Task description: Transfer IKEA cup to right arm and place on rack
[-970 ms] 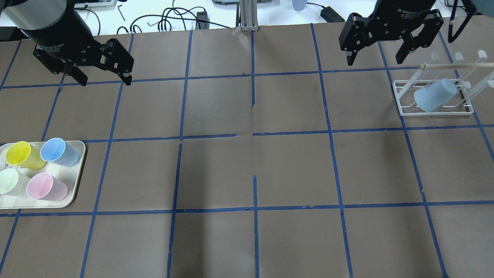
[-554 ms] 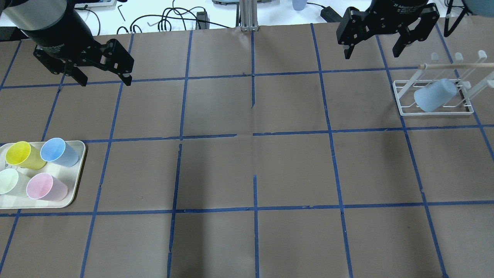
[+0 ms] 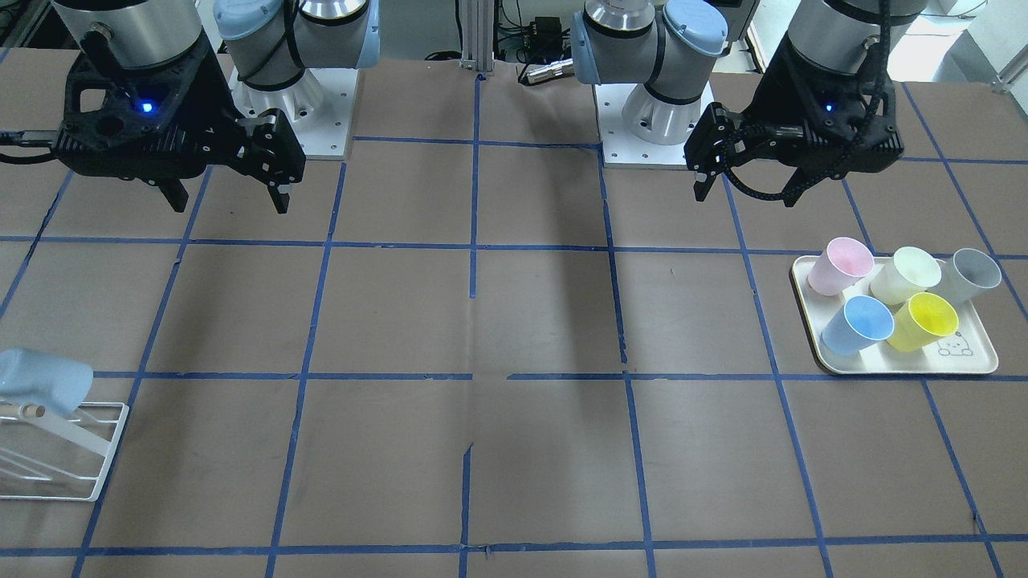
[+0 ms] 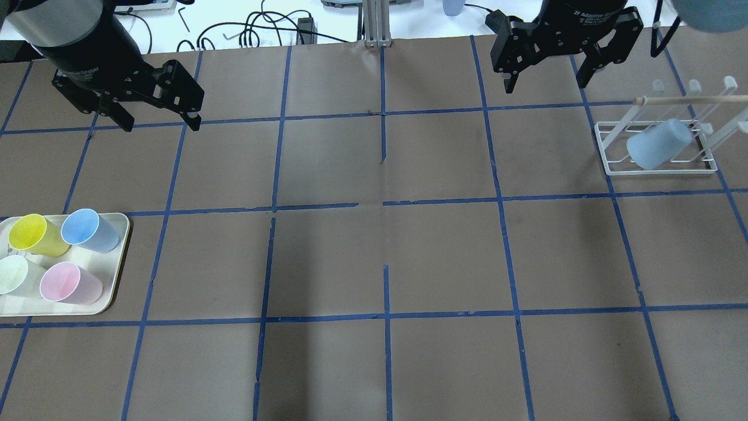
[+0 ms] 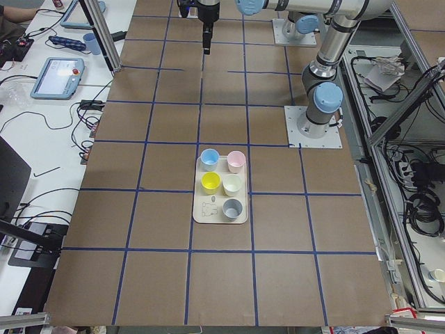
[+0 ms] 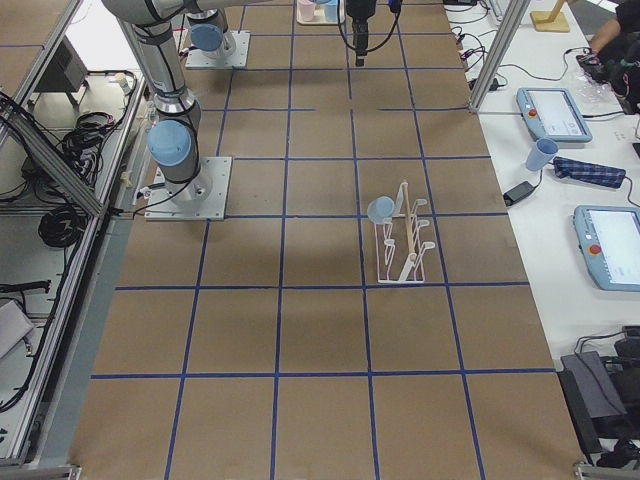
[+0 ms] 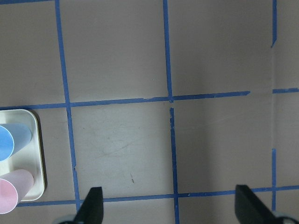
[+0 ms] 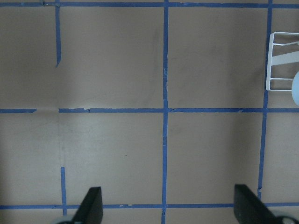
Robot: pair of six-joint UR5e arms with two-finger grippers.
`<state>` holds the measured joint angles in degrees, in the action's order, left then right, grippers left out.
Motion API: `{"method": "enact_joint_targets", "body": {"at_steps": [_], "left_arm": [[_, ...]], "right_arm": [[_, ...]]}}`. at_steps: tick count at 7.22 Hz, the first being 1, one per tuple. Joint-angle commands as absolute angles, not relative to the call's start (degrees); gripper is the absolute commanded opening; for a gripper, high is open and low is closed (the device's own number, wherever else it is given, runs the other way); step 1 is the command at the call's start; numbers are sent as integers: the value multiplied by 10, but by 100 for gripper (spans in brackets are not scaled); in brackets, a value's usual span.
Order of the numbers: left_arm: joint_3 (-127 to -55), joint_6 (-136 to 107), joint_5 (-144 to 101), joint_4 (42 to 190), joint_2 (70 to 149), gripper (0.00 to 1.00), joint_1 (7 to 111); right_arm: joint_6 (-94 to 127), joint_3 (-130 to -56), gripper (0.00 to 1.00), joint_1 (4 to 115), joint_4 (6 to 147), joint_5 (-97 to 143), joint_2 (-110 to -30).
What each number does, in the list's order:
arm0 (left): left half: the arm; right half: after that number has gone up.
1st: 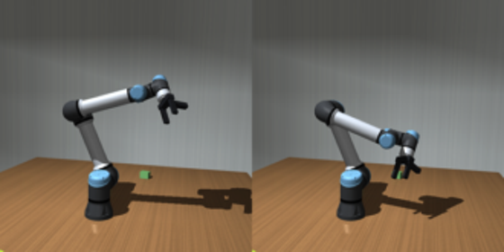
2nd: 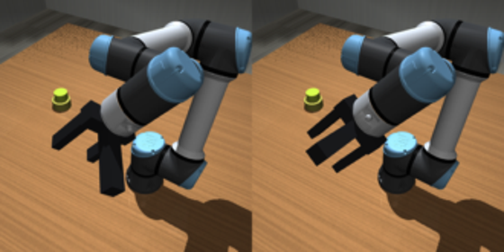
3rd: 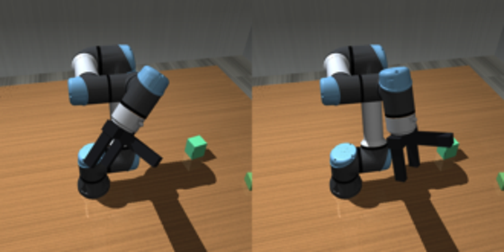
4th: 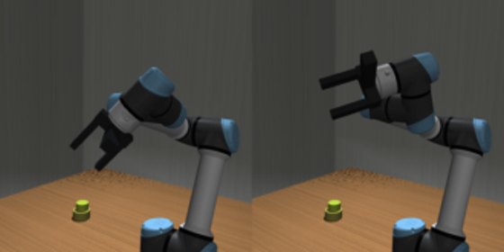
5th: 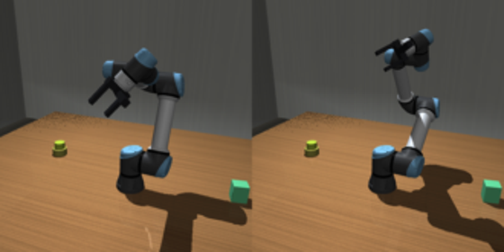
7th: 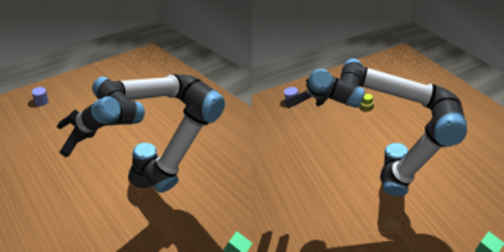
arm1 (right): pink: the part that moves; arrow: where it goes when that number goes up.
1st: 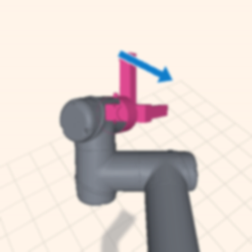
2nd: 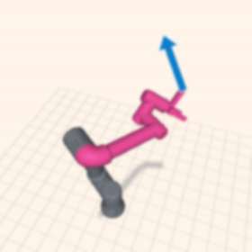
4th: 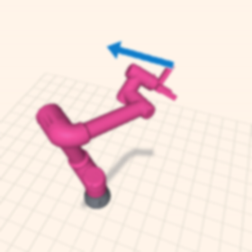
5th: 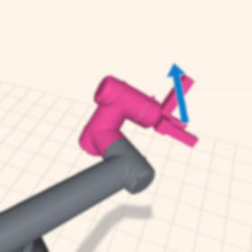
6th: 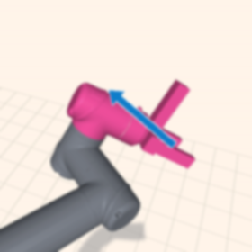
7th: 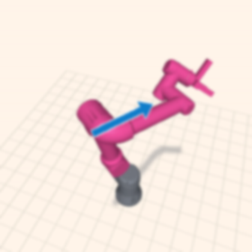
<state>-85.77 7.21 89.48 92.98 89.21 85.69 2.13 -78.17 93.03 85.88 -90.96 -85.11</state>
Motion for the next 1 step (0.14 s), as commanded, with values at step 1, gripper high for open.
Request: {"method": "enact_joint_targets", "body": {"at_steps": [1], "left_arm": [[-858,72,895,930,892,100,857]], "right_arm": [[21,-781,100,932,859,-910,-851]]}}
